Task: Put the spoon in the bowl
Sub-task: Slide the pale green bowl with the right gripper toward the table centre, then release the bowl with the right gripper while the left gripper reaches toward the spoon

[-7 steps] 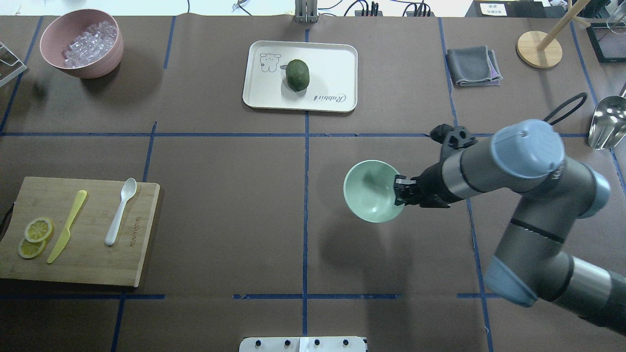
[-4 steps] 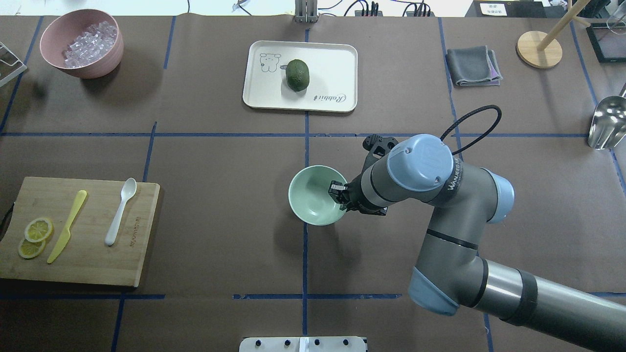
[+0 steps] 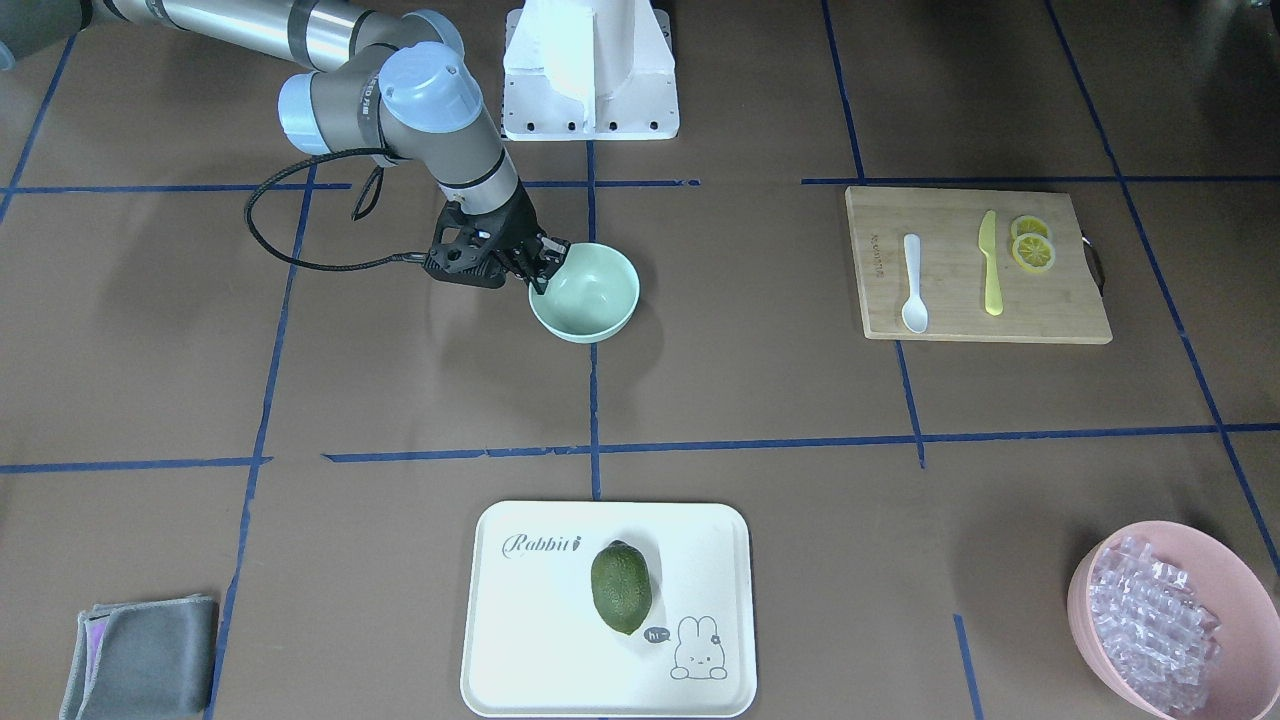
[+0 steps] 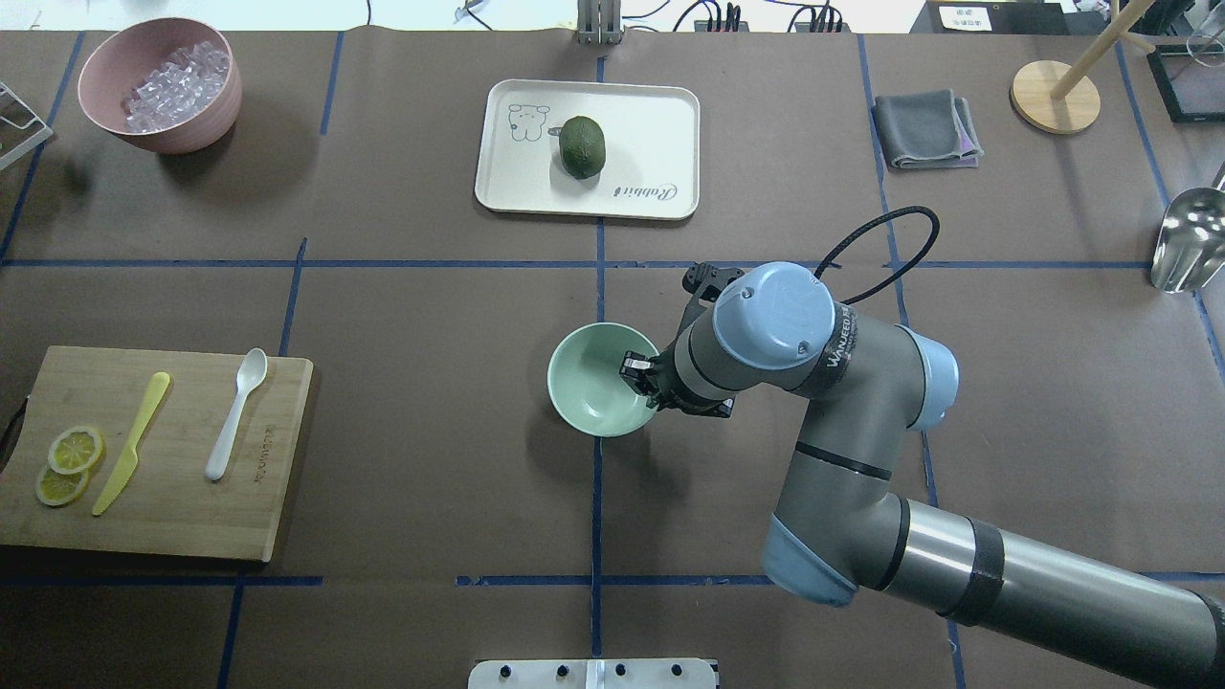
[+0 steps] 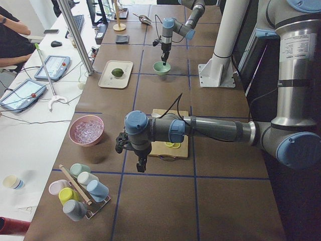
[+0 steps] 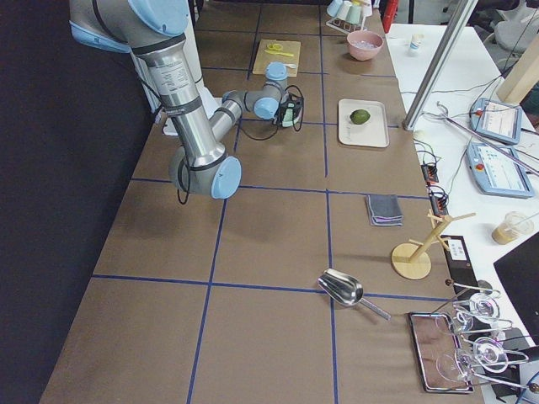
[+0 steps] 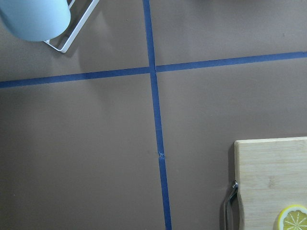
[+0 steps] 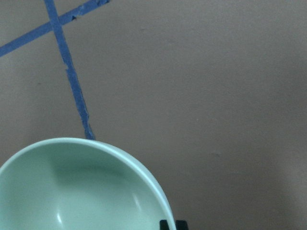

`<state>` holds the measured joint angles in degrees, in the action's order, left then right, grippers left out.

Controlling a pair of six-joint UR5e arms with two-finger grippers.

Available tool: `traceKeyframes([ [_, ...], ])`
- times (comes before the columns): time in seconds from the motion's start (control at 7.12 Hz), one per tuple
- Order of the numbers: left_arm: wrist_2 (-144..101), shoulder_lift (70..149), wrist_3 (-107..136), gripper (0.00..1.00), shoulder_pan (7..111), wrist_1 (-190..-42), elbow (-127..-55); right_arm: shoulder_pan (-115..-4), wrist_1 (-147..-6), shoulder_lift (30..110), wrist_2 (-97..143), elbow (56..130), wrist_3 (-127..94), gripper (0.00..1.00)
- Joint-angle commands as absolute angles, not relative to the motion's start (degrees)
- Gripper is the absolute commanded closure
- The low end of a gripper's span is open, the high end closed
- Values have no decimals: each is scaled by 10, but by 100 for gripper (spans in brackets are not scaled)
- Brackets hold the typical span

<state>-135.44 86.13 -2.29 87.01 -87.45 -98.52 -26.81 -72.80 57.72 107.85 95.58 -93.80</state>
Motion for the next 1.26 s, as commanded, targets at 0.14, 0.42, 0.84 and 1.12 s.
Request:
traceKeyframes([
  [0.14, -1367, 861, -22, 0, 870, -875, -985, -268, -729, 569, 1078, 949, -939, 64],
  [0.42, -1390, 860, -21, 0, 870, -875, -985, -269, -727, 567, 1079, 951, -940, 26],
  [0.84, -1443, 861, 151, 0, 772, -989, -1024, -303, -663, 626, 1081, 1036, -935, 0],
  [1.12, -1391, 865, 364, 0, 649, -1102, -1067, -336, -663, 720, 1091, 1107, -928, 0],
])
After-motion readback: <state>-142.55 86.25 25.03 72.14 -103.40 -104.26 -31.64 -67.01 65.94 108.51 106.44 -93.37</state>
